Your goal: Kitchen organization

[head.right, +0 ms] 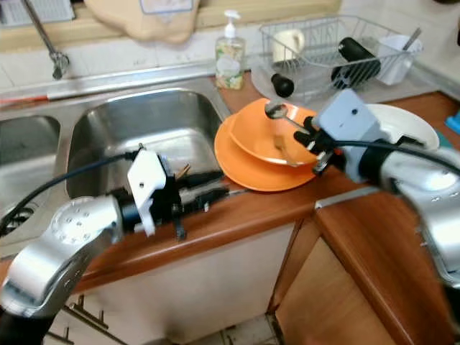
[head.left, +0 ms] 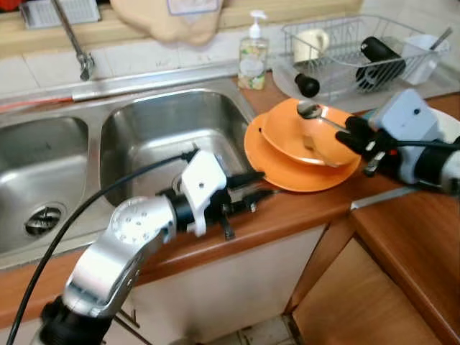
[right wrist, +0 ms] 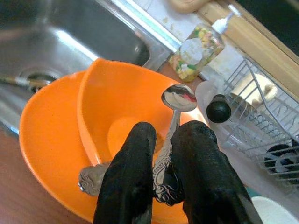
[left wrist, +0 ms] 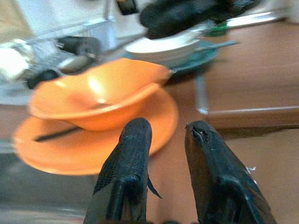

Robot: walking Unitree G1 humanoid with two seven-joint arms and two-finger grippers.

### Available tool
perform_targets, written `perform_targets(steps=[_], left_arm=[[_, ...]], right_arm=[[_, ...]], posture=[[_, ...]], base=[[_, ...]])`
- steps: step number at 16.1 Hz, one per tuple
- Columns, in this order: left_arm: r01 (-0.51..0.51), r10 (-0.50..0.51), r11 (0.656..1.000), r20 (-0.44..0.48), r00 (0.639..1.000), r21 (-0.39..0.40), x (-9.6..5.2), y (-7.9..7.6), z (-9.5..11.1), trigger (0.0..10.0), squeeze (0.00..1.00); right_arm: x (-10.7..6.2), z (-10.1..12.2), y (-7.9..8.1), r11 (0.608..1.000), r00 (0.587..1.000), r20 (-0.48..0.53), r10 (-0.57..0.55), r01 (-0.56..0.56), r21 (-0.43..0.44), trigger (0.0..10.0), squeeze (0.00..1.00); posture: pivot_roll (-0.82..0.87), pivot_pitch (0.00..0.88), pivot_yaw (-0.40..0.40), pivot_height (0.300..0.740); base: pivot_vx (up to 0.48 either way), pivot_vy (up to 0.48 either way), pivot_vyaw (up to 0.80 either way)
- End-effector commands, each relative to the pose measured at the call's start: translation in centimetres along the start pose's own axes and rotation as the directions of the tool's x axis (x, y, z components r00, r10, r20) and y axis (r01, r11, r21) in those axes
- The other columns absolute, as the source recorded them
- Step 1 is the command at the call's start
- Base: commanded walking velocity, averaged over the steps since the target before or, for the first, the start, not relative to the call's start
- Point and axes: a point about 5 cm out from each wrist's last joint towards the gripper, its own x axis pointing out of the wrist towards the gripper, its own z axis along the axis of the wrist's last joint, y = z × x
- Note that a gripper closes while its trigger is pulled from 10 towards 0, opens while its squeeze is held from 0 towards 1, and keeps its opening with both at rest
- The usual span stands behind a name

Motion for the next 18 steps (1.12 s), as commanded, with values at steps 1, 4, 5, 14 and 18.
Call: perform_targets(steps=[1,4,5,14,18], left_arm=[[-0.054,0.052,0.996,0.029,0.998,0.068,0.1,1.3,0.8,10.0,0.00],[-0.113,0.107,0.986,0.052,0.993,0.120,0.1,2.8,1.2,10.0,0.00],[-0.152,0.143,0.976,0.067,0.987,0.157,0.0,3.7,1.5,10.0,0.00],[-0.173,0.166,0.899,0.053,0.985,0.402,0.0,4.7,2.1,10.0,0.00],[-0.138,0.140,0.835,0.036,0.989,0.534,0.9,4.8,2.3,10.0,0.00]], right_arm=[[0.1,1.1,0.5,1.000,0.999,0.043,0.005,-0.005,-0.005,10.0,0.00],[0.4,2.0,0.6,1.000,0.996,0.085,-0.012,0.012,0.003,10.0,0.00],[0.8,2.8,1.2,1.000,0.991,0.133,-0.010,0.006,0.026,10.0,0.00],[3.8,3.9,4.2,0.985,0.965,0.221,0.141,-0.160,0.070,10.0,0.00],[4.2,4.2,4.9,0.977,0.955,0.235,0.184,-0.204,0.065,10.0,0.00]], posture=[[-0.27,0.000,0.096,0.740],[-0.29,0.000,0.118,0.740],[-0.26,0.000,0.110,0.740],[-0.13,0.000,0.051,0.740],[-0.13,0.000,0.058,0.740]], base=[[0.000,0.000,0.00],[0.000,0.000,0.00],[0.000,0.000,0.00],[0.000,0.000,0.00],[0.000,0.000,0.00]])
